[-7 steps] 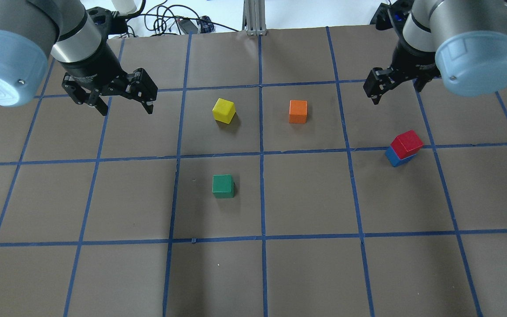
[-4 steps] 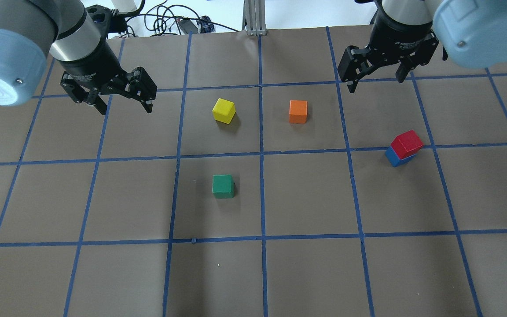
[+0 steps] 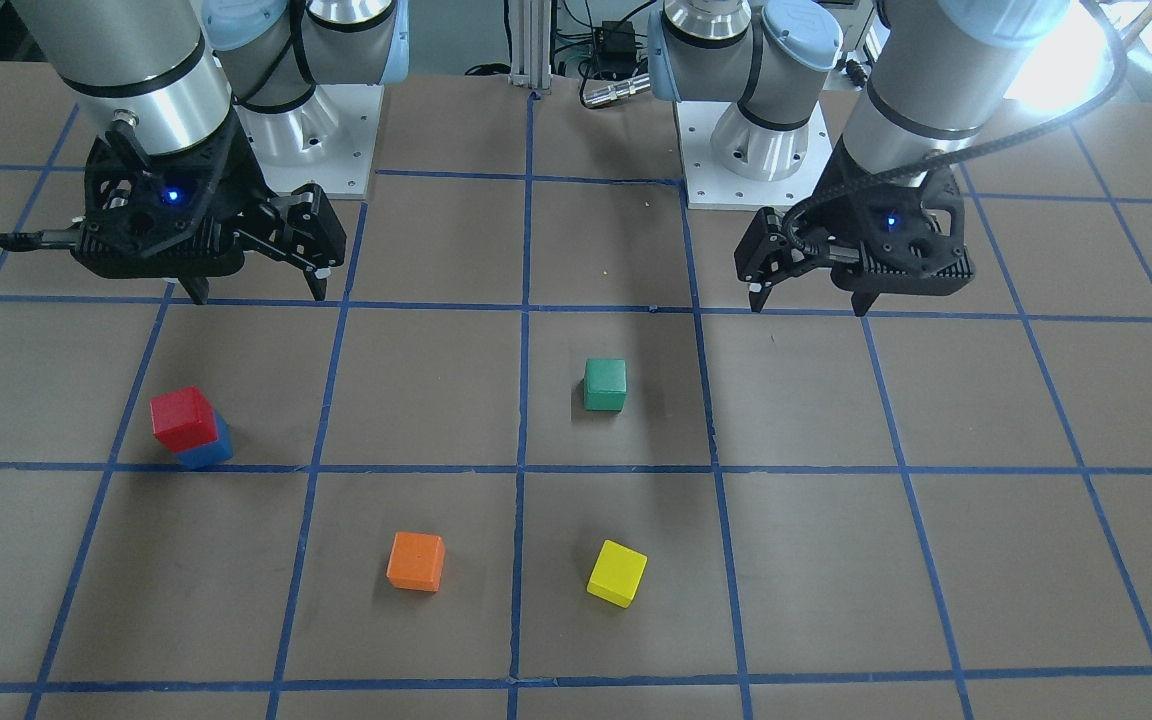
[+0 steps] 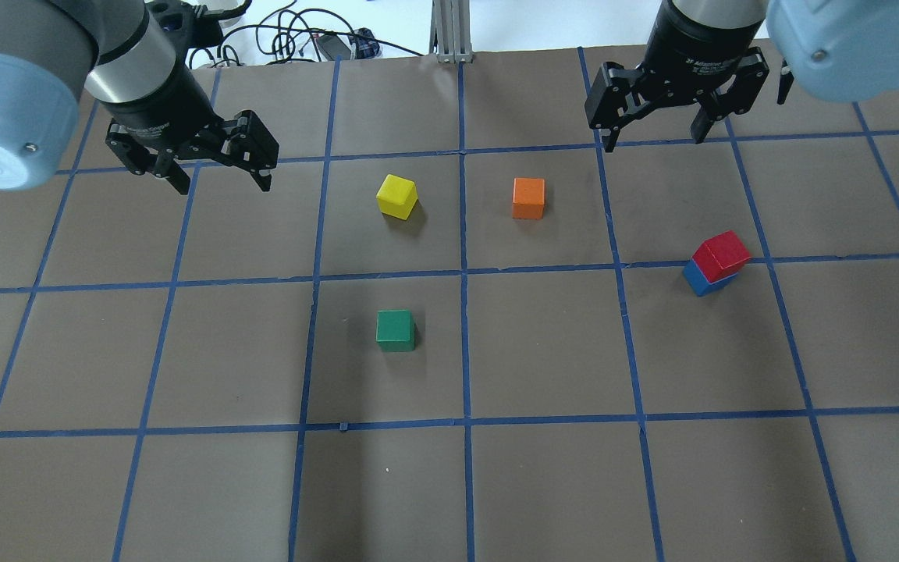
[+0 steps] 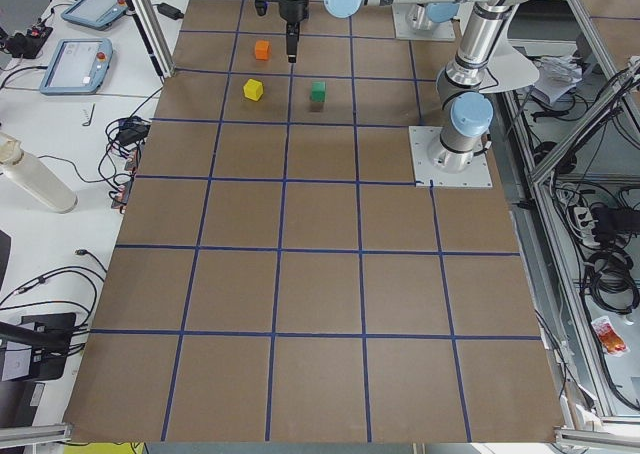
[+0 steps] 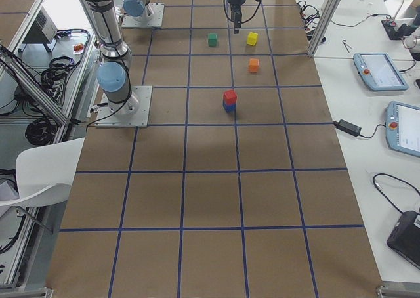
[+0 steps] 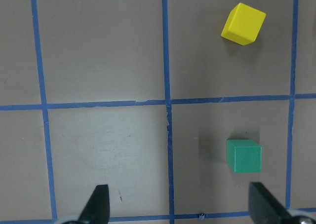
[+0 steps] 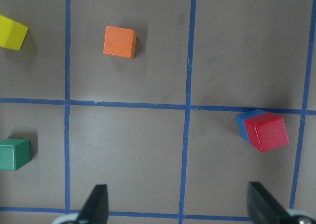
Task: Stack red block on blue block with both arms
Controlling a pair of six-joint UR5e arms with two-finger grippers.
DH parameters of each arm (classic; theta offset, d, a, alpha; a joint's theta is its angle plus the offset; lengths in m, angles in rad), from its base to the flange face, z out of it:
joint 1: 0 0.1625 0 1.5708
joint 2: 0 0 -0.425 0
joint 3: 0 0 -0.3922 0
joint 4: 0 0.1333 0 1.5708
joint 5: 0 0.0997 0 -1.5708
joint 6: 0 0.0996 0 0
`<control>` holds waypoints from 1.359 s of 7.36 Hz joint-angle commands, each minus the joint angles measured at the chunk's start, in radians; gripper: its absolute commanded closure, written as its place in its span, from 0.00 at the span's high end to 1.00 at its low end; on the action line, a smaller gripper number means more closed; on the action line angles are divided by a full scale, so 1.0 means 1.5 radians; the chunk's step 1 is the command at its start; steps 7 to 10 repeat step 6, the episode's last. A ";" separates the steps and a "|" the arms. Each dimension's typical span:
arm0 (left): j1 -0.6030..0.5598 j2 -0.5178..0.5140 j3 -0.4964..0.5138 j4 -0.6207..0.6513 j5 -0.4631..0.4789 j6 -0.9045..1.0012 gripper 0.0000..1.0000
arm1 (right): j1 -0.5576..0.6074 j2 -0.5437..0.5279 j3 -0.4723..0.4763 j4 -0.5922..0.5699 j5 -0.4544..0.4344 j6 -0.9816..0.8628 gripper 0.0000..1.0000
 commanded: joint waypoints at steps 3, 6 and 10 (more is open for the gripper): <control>0.000 0.021 -0.005 -0.007 -0.002 0.000 1.00 | 0.000 0.002 0.004 0.000 -0.001 0.003 1.00; 0.000 0.025 -0.009 -0.007 -0.001 0.000 1.00 | 0.000 -0.001 0.026 -0.035 0.000 0.005 1.00; 0.000 0.025 -0.009 -0.007 -0.001 0.000 1.00 | 0.000 -0.001 0.026 -0.035 0.000 0.005 1.00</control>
